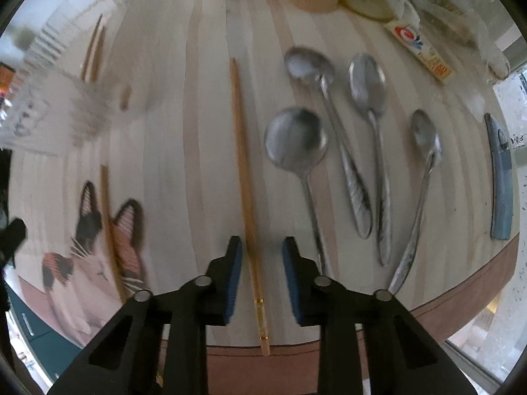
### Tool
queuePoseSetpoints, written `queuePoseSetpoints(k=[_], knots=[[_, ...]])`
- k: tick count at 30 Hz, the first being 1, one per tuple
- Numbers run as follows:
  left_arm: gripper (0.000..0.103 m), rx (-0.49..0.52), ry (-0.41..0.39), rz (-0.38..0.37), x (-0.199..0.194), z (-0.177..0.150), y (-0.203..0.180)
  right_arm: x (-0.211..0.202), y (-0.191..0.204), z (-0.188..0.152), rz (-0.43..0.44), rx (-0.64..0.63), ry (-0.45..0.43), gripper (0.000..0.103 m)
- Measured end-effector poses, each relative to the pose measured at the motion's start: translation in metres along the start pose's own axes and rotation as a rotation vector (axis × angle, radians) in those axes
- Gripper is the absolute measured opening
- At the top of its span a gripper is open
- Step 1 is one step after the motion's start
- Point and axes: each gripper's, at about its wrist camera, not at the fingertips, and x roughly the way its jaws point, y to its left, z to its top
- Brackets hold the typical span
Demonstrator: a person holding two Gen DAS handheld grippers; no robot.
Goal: Organize utensils
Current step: 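Return the left tool to grasp a chopstick while the right tool grasps another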
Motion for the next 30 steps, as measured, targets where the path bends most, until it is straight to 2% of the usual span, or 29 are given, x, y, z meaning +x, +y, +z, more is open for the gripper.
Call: queuePoseSetpoints(k=[1,3,7,11,14,17,19,21,30], knots=[[0.098,0.004,0.025,-0.014,0.005,-0.004,-0.004,0.000,0.000,-0.001,-0.012,-0.007,-0.005,0.012],[0.095,0.022,0.073,-0.050,0.017,-0.013,-0.016,0.000,0.000,-0.005,-0.014,-0.009,-0.008,0.008],[0.073,0.057,0.150,-0.109,0.035,-0.026,-0.035,-0.001,-0.002,-0.022,-0.008,-0.013,0.000,0.007],[0.072,0.077,0.187,-0.135,0.046,-0.035,-0.047,-0.003,-0.010,-0.039,0.009,-0.001,0.018,0.007],[0.069,0.088,0.169,-0.141,0.044,-0.036,-0.050,-0.004,-0.016,-0.045,0.029,0.021,0.022,0.007],[0.047,0.096,0.146,-0.142,0.039,-0.036,-0.051,-0.004,-0.020,-0.046,0.036,0.031,0.025,0.007],[0.018,0.106,0.144,-0.141,0.035,-0.033,-0.052,-0.001,-0.022,-0.047,0.034,0.032,0.028,0.007],[0.006,0.102,0.148,-0.144,0.035,-0.031,-0.048,-0.002,-0.018,-0.042,0.031,0.033,0.033,0.007],[0.005,0.040,0.145,-0.117,0.041,-0.020,-0.011,0.002,0.010,-0.061,0.067,-0.025,0.087,0.007]])
